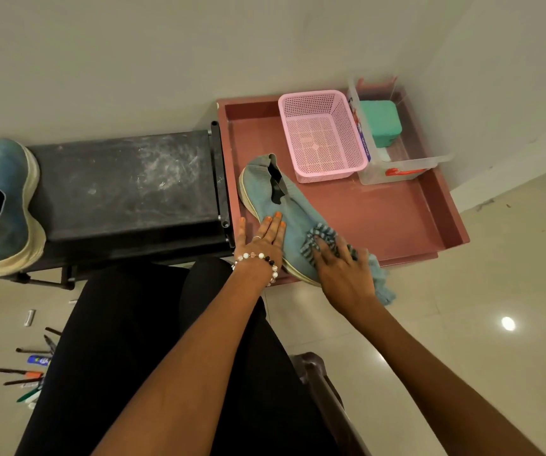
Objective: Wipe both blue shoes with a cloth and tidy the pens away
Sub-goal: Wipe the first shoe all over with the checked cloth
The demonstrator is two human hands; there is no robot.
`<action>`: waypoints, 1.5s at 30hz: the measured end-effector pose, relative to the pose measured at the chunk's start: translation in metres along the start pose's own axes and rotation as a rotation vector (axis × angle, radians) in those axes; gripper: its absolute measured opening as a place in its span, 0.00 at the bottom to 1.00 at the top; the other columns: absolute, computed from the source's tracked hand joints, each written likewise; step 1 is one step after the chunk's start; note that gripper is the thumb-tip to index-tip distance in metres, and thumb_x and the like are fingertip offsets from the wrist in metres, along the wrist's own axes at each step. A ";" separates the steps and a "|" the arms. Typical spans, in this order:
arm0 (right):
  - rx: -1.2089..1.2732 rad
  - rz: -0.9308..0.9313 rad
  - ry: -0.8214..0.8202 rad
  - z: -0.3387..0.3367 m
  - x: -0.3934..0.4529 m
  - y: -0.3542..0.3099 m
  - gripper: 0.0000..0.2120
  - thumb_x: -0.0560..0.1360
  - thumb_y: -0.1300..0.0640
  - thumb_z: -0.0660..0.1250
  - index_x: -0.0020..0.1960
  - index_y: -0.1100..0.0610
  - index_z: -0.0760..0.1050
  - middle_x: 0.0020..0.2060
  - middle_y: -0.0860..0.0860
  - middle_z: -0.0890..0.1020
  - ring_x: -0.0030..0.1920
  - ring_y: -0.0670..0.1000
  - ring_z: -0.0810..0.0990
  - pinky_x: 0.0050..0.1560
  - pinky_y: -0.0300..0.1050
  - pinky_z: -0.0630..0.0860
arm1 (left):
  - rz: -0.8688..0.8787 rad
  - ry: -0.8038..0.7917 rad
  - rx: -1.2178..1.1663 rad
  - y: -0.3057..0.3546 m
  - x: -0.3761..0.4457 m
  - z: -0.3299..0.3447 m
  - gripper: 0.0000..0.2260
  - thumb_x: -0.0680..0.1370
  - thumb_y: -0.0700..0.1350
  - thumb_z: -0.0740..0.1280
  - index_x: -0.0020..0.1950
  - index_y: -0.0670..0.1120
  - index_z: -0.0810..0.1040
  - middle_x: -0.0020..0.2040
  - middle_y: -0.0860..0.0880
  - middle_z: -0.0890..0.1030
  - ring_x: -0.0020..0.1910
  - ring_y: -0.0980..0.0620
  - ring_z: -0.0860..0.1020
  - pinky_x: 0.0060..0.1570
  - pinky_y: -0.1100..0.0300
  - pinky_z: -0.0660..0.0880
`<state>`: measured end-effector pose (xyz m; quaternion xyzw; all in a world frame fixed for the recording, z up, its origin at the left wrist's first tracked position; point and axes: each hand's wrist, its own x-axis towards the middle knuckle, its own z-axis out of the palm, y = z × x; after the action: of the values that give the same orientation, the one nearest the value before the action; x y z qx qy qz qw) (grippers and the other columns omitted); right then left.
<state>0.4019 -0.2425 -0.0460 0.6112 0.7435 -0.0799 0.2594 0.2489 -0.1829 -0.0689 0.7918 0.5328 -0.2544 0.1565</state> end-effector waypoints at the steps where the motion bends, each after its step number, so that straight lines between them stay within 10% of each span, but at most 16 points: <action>1: 0.004 -0.001 0.011 -0.003 0.005 -0.001 0.27 0.80 0.56 0.51 0.77 0.56 0.48 0.77 0.51 0.47 0.75 0.59 0.45 0.66 0.60 0.58 | 0.006 -0.001 0.002 0.000 0.000 -0.001 0.31 0.82 0.39 0.52 0.78 0.46 0.34 0.76 0.50 0.30 0.76 0.52 0.35 0.66 0.35 0.31; 34: 0.018 -0.073 0.063 -0.009 0.036 0.005 0.28 0.80 0.58 0.53 0.77 0.51 0.48 0.77 0.46 0.45 0.76 0.59 0.45 0.67 0.61 0.56 | 0.039 -0.023 -0.020 -0.006 0.002 -0.002 0.32 0.81 0.46 0.52 0.77 0.46 0.34 0.76 0.50 0.31 0.76 0.53 0.34 0.65 0.34 0.29; 45: -0.047 -0.065 0.155 -0.033 0.081 -0.013 0.24 0.82 0.55 0.44 0.77 0.55 0.45 0.77 0.50 0.44 0.76 0.58 0.43 0.67 0.60 0.57 | -0.006 -0.047 -0.033 -0.001 0.007 0.001 0.35 0.80 0.64 0.47 0.77 0.48 0.34 0.77 0.52 0.32 0.75 0.55 0.33 0.62 0.38 0.23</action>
<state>0.3707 -0.1603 -0.0594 0.5848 0.7824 -0.0232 0.2129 0.2495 -0.1776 -0.0732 0.7814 0.5354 -0.2644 0.1813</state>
